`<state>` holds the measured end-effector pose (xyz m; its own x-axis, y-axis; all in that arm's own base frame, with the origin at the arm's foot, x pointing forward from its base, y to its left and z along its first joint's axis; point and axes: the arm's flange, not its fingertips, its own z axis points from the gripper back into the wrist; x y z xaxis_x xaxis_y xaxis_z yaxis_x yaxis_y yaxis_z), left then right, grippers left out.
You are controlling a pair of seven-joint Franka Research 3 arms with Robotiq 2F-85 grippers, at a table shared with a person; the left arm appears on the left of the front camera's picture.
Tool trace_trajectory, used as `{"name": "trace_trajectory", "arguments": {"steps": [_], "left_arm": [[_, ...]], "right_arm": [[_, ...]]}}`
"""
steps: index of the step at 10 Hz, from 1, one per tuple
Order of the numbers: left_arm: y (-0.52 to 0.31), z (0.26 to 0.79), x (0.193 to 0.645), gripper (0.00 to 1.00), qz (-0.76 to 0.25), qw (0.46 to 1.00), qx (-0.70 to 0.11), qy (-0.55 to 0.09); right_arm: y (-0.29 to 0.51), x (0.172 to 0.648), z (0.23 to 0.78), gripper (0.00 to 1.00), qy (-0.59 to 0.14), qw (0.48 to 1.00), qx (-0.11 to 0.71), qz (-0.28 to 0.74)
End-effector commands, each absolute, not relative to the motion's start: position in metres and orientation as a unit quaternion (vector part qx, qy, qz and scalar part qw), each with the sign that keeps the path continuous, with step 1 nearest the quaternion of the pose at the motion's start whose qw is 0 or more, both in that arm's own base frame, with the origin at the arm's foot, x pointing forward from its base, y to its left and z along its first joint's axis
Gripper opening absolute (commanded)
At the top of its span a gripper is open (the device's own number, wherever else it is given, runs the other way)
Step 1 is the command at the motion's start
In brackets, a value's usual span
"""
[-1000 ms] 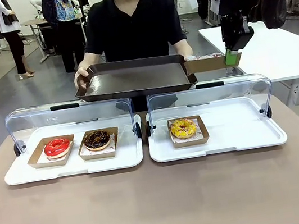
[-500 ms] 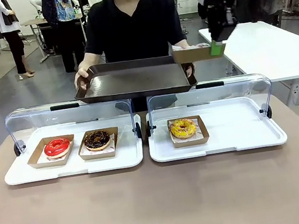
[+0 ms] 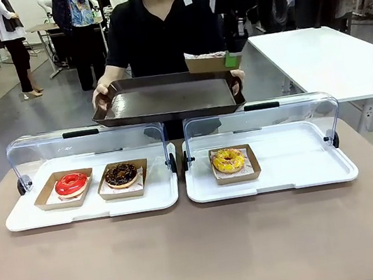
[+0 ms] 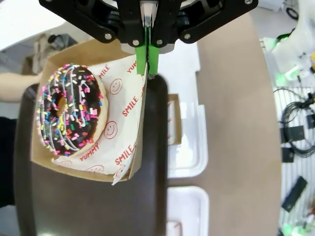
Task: Provide the desired donut to the person.
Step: Place the picked Paper togo box onto the Handle tray extended by the person.
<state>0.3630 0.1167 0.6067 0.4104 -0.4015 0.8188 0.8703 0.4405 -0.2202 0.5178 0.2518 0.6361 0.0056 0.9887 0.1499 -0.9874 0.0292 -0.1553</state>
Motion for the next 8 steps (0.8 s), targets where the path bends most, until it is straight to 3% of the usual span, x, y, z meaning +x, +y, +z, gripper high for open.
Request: {"name": "trace_trajectory", "arguments": {"steps": [1, 8], "left_arm": [[0.118, 0.608, 0.362, 1.00, -0.411, 0.770, -0.336, -0.355], [0.118, 0.608, 0.362, 1.00, -0.411, 0.770, -0.336, -0.355]], "right_arm": [[0.265, 0.540, 0.635, 0.02, -0.129, 0.705, 0.006, 0.698], [0.252, 0.579, 0.579, 0.02, -0.118, 0.707, 0.036, 0.696]]}}
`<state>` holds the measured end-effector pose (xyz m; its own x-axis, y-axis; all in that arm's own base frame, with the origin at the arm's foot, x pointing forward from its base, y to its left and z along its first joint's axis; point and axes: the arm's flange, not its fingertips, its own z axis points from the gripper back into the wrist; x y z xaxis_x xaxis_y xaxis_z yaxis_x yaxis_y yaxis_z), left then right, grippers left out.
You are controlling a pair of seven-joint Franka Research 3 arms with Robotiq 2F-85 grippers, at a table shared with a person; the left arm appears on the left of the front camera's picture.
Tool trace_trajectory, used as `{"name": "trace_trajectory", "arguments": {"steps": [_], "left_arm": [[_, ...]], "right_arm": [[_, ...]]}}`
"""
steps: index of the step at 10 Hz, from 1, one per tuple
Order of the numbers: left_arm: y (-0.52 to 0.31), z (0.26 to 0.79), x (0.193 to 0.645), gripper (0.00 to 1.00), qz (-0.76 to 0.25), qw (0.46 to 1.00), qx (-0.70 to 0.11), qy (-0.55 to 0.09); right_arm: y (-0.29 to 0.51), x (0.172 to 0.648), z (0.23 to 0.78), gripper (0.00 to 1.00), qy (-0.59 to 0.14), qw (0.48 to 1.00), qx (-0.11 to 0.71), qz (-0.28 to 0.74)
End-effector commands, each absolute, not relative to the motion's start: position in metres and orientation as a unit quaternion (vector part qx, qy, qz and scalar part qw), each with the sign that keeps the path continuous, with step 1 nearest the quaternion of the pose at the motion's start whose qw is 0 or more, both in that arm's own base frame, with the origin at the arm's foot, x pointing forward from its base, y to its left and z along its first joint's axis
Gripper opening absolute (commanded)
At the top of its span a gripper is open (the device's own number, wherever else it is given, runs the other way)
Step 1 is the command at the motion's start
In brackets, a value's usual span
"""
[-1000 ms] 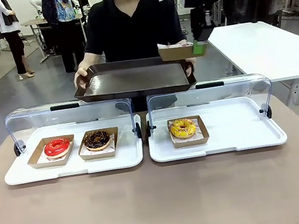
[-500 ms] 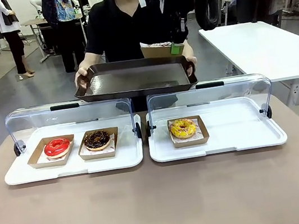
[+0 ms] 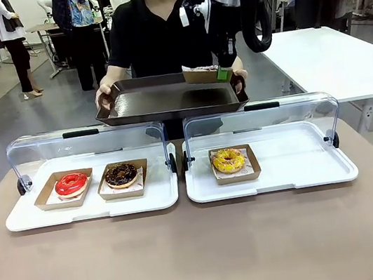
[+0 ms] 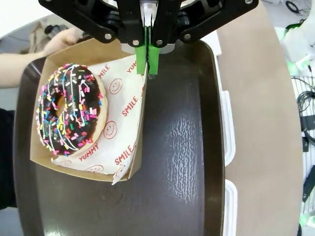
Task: Provide the desired donut to the person.
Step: Place the picked Paper togo box onto the Handle tray extended by the person.
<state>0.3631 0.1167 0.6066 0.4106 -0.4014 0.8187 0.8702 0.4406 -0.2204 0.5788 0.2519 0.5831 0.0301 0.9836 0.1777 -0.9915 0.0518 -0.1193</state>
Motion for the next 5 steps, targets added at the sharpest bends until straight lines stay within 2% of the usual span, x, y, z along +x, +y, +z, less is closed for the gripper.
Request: {"name": "trace_trajectory", "arguments": {"steps": [1, 5], "left_arm": [[0.118, 0.608, 0.362, 1.00, -0.411, 0.770, -0.336, -0.355], [0.118, 0.608, 0.362, 1.00, -0.411, 0.770, -0.336, -0.355]], "right_arm": [[0.251, 0.577, 0.573, 0.02, -0.110, 0.701, 0.044, 0.704], [0.239, 0.581, 0.549, 0.02, -0.087, 0.703, 0.055, 0.703]]}}
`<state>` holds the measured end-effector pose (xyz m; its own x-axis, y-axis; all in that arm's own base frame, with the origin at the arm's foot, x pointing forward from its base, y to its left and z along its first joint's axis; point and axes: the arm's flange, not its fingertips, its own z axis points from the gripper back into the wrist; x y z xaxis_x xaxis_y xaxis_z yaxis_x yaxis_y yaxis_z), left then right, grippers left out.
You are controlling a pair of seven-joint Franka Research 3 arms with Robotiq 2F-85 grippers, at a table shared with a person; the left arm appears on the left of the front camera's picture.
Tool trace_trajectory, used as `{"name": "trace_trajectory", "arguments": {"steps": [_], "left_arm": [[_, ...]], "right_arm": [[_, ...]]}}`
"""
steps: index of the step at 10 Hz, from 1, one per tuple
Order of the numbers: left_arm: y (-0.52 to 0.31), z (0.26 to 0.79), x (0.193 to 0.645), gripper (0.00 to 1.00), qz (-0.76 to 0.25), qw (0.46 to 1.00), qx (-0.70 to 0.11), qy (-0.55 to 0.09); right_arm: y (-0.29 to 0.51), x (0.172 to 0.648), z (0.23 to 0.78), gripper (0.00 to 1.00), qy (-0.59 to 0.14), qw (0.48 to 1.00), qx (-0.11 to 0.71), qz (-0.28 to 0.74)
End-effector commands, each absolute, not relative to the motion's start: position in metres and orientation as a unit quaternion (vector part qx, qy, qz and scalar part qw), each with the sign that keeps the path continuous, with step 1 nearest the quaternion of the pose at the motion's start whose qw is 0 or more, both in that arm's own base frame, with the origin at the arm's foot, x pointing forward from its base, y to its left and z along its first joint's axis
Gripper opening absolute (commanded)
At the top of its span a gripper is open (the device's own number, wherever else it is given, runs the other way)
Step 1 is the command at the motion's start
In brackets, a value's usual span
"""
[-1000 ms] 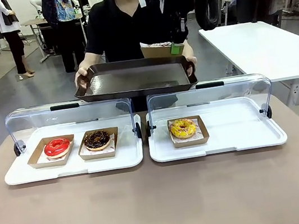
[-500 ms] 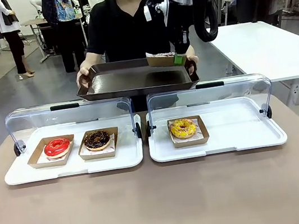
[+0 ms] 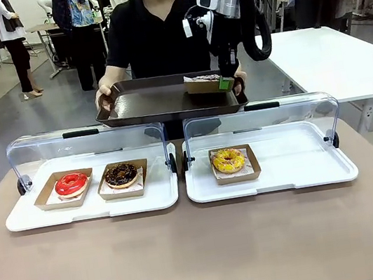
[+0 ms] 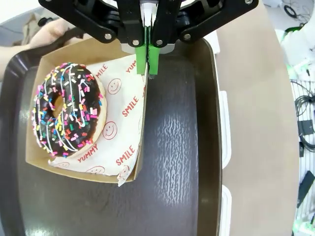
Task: Provide the desired donut to the person.
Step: Place the picked Paper togo box onto the Handle tray extended by the person.
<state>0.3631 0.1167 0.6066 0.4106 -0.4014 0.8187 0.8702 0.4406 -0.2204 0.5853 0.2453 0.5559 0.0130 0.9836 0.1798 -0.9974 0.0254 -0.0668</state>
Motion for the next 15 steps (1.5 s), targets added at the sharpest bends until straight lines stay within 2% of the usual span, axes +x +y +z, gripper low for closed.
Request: {"name": "trace_trajectory", "arguments": {"steps": [1, 2, 3, 5, 6, 7, 8, 13, 15], "left_arm": [[0.118, 0.608, 0.362, 1.00, -0.411, 0.770, -0.336, -0.355], [0.118, 0.608, 0.362, 1.00, -0.411, 0.770, -0.336, -0.355], [0.118, 0.608, 0.362, 1.00, -0.411, 0.770, -0.336, -0.355], [0.118, 0.608, 0.362, 1.00, -0.411, 0.770, -0.336, -0.355], [0.118, 0.608, 0.362, 1.00, -0.411, 0.770, -0.336, -0.355], [0.118, 0.608, 0.362, 1.00, -0.411, 0.770, -0.336, -0.355], [0.118, 0.608, 0.362, 1.00, -0.411, 0.770, -0.336, -0.355], [0.118, 0.608, 0.362, 1.00, -0.411, 0.770, -0.336, -0.355], [0.118, 0.608, 0.362, 1.00, -0.411, 0.770, -0.336, -0.355]], "right_arm": [[0.239, 0.581, 0.549, 0.49, -0.089, 0.697, 0.057, 0.709], [0.241, 0.581, 0.552, 0.61, -0.089, 0.693, 0.056, 0.713], [0.243, 0.581, 0.554, 1.00, -0.089, 0.690, 0.056, 0.716], [0.242, 0.578, 0.554, 1.00, -0.086, 0.689, 0.059, 0.717], [0.242, 0.580, 0.555, 0.85, -0.086, 0.690, 0.059, 0.717], [0.242, 0.580, 0.556, 0.96, -0.084, 0.689, 0.059, 0.717], [0.242, 0.579, 0.556, 1.00, -0.081, 0.688, 0.058, 0.719], [0.240, 0.576, 0.558, 1.00, -0.077, 0.688, 0.064, 0.719], [0.225, 0.542, 0.578, 1.00, -0.051, 0.688, 0.065, 0.721]]}}
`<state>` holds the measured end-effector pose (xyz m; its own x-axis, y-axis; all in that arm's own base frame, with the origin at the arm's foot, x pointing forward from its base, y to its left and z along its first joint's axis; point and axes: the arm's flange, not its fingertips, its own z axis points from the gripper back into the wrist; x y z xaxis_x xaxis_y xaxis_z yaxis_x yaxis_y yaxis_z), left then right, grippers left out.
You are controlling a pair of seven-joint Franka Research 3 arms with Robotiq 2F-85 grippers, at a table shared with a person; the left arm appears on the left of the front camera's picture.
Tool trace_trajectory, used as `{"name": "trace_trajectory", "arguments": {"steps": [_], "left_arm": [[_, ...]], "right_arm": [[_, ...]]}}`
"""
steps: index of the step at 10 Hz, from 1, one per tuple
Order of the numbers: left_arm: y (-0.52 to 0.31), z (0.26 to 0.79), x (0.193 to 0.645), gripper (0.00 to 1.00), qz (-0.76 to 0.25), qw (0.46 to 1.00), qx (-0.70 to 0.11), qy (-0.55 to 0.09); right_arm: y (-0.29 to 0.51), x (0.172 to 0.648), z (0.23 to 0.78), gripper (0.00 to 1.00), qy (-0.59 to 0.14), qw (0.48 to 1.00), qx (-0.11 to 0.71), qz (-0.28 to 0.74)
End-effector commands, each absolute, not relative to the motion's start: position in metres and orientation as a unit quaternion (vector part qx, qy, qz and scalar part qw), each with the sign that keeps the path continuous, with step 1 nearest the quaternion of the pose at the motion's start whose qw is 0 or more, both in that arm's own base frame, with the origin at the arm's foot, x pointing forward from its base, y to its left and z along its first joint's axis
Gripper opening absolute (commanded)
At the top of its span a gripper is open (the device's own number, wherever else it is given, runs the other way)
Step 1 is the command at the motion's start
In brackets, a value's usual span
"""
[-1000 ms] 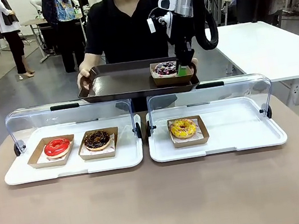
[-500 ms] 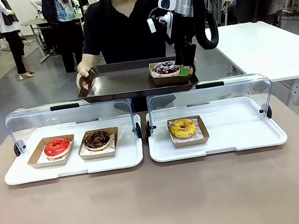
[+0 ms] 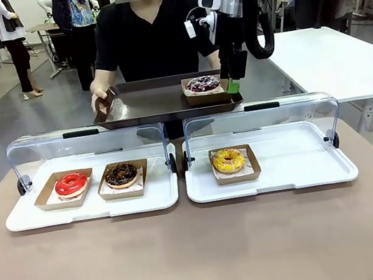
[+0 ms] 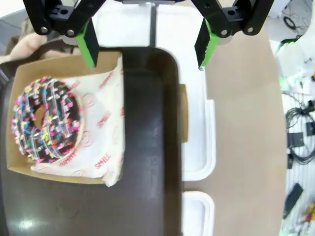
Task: Provide the desired donut to the person.
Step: Place the picked Paper togo box onto the Handle tray extended by the person.
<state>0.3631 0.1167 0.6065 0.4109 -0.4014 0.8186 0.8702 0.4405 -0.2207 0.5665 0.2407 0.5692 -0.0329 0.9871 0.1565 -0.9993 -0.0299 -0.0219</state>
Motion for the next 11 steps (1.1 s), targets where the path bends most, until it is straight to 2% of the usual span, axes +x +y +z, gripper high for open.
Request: {"name": "trace_trajectory", "arguments": {"steps": [1, 3, 5, 9, 11], "left_arm": [[0.118, 0.608, 0.362, 1.00, -0.411, 0.770, -0.336, -0.355], [0.118, 0.608, 0.362, 1.00, -0.411, 0.770, -0.336, -0.355], [0.118, 0.608, 0.362, 1.00, -0.411, 0.770, -0.336, -0.355], [0.118, 0.608, 0.362, 1.00, -0.411, 0.770, -0.336, -0.355], [0.118, 0.608, 0.362, 1.00, -0.411, 0.770, -0.336, -0.355]], "right_arm": [[0.199, 0.516, 0.591, 1.00, -0.045, 0.674, 0.057, 0.735], [0.136, 0.472, 0.600, 1.00, -0.043, 0.686, 0.038, 0.725], [0.095, 0.448, 0.584, 1.00, -0.032, 0.699, 0.021, 0.714], [0.068, 0.445, 0.566, 1.00, -0.034, 0.715, -0.005, 0.699], [0.063, 0.439, 0.577, 1.00, -0.031, 0.713, 0.021, 0.700]]}}
